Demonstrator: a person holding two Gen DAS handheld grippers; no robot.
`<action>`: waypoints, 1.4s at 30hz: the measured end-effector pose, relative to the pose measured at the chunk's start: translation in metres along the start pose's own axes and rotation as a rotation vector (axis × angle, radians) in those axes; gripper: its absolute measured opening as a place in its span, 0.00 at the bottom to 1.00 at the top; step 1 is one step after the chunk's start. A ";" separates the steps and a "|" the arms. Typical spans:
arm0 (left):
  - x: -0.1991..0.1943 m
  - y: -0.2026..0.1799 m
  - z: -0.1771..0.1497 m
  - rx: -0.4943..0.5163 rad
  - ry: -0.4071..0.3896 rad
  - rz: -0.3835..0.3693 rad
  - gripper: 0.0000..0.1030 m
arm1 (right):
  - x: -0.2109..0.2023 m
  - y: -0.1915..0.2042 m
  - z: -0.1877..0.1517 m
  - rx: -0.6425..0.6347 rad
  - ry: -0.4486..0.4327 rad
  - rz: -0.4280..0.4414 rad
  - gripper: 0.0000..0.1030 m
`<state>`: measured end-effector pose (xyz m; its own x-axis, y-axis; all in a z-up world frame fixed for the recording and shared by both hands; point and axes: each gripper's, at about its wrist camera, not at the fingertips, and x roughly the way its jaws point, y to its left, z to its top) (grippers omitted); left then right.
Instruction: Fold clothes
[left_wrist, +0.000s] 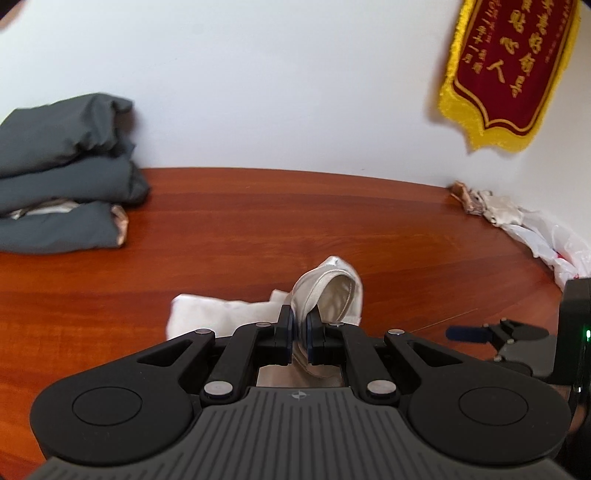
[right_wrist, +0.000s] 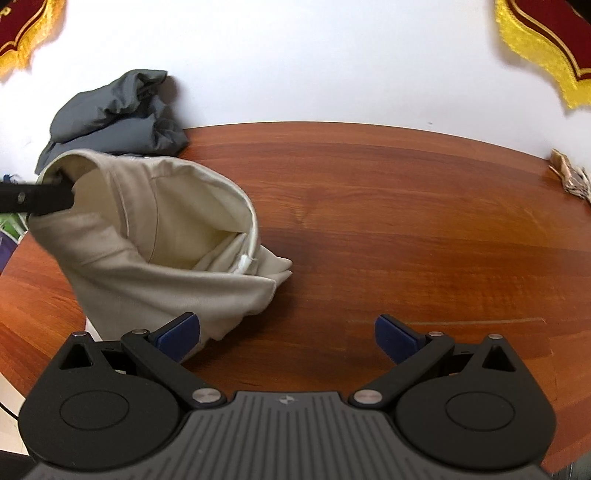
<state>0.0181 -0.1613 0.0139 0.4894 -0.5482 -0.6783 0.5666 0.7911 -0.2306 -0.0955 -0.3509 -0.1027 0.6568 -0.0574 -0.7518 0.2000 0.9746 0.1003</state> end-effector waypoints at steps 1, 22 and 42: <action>-0.003 0.003 -0.003 -0.006 0.000 0.008 0.07 | 0.003 0.002 0.003 -0.003 -0.002 0.011 0.99; -0.049 0.065 -0.042 -0.091 0.020 0.194 0.05 | 0.038 0.085 0.031 -0.359 0.034 0.230 0.63; -0.045 0.069 -0.071 -0.161 0.034 0.238 0.03 | 0.033 0.161 0.026 -0.840 0.089 0.412 0.76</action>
<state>-0.0122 -0.0629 -0.0206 0.5719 -0.3342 -0.7491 0.3245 0.9309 -0.1676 -0.0227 -0.2010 -0.0944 0.4940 0.3102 -0.8123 -0.6489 0.7533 -0.1070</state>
